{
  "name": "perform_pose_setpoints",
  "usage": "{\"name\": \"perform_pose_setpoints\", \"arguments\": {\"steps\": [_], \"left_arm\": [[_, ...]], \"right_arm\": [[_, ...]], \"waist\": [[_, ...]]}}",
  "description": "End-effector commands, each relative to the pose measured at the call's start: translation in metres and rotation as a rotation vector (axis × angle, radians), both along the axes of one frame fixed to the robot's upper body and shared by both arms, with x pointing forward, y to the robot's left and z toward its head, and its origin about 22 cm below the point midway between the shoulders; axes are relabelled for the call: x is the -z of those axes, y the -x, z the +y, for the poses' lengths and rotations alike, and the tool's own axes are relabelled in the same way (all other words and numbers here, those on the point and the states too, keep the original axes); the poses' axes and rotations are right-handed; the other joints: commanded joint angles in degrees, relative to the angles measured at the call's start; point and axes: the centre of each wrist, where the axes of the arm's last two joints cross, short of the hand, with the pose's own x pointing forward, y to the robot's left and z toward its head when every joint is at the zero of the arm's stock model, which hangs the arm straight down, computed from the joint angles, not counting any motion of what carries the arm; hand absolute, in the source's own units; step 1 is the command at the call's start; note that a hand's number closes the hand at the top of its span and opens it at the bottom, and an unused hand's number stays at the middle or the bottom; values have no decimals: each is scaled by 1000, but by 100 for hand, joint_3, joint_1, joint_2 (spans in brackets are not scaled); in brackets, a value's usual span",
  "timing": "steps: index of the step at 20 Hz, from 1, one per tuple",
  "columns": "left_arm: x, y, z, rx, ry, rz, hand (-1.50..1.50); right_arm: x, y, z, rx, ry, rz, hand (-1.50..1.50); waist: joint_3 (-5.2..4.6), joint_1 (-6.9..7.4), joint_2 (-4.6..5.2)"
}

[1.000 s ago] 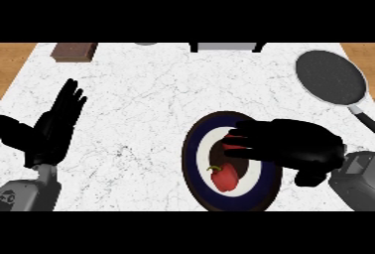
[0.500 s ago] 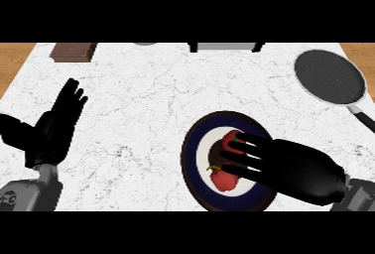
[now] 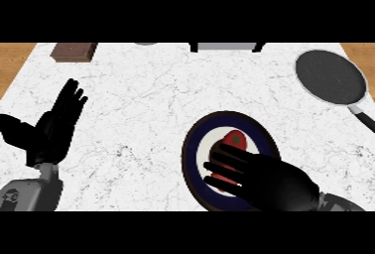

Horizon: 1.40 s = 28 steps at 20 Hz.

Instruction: Pick the bell pepper from the plate and place it in the pan

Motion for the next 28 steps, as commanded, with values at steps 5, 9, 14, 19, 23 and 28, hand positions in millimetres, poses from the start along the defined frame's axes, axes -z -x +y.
{"name": "perform_pose_setpoints", "arguments": {"steps": [5, 9, 14, 19, 23, 28], "left_arm": [[-5, -3, -6, 10, -27, -8, 0], [9, 0, 8, 6, 15, -8, 0], [-3, 5, 6, 2, -2, 2, 0], [-5, -6, -10, -8, -5, -16, 0], [-9, 5, 14, 8, -18, -22, 0], [-8, 5, -1, 12, -5, -7, 0]], "right_arm": [[8, 2, 39, 84, 51, -52, -150], [20, -17, 16, 53, 19, -5, -150], [36, -37, 33, 56, 75, -9, -150], [46, -33, 38, 69, 82, 11, -150], [66, -36, 59, 61, 35, 19, -150], [81, -43, 37, 48, 66, 67, -150]], "waist": [[0, 22, 3], [0, 13, 7], [1, 36, 6], [1, 10, 5], [1, 24, 9], [1, 13, 5]]}}
